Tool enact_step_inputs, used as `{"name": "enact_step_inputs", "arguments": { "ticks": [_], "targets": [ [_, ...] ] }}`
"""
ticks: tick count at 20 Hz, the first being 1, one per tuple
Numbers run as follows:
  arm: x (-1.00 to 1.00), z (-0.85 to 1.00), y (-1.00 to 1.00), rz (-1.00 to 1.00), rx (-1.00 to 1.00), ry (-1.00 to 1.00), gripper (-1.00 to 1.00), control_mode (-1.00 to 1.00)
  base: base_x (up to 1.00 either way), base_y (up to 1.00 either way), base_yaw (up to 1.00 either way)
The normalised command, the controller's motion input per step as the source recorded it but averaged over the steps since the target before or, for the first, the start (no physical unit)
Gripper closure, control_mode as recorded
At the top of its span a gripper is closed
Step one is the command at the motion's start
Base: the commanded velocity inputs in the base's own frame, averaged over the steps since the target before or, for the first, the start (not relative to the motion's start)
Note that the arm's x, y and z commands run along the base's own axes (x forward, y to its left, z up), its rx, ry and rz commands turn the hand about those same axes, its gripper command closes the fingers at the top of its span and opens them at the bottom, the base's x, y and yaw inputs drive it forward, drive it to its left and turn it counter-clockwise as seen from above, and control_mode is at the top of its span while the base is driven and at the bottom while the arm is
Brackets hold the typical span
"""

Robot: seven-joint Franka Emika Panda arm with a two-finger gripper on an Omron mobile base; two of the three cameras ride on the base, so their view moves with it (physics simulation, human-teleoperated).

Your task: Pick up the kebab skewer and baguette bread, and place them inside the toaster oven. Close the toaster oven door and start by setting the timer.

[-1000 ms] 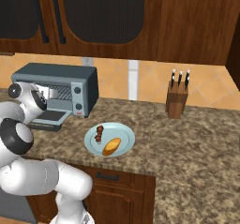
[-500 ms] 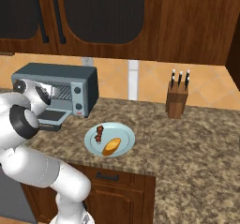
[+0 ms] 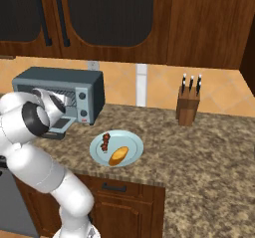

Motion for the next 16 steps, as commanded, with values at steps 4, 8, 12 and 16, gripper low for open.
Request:
{"name": "enact_step_inputs", "arguments": {
  "ticks": [4, 8, 12, 16],
  "targets": [
    [0.08, -0.21, 0.02, 0.0, 0.07, -0.03, -1.0, -1.0, 0.0, 0.0, 0.0],
    [0.09, -0.02, 0.07, 0.0, 0.07, -0.02, -1.0, -1.0, 0.0, 0.0, 0.0],
    [0.12, 0.0, 0.12, 0.0, 0.04, 0.0, -1.0, -1.0, 0.0, 0.0, 0.0],
    [0.14, 0.02, 0.11, 0.0, 0.0, 0.0, -1.0, -1.0, 0.0, 0.0, 0.0]
  ]
}}
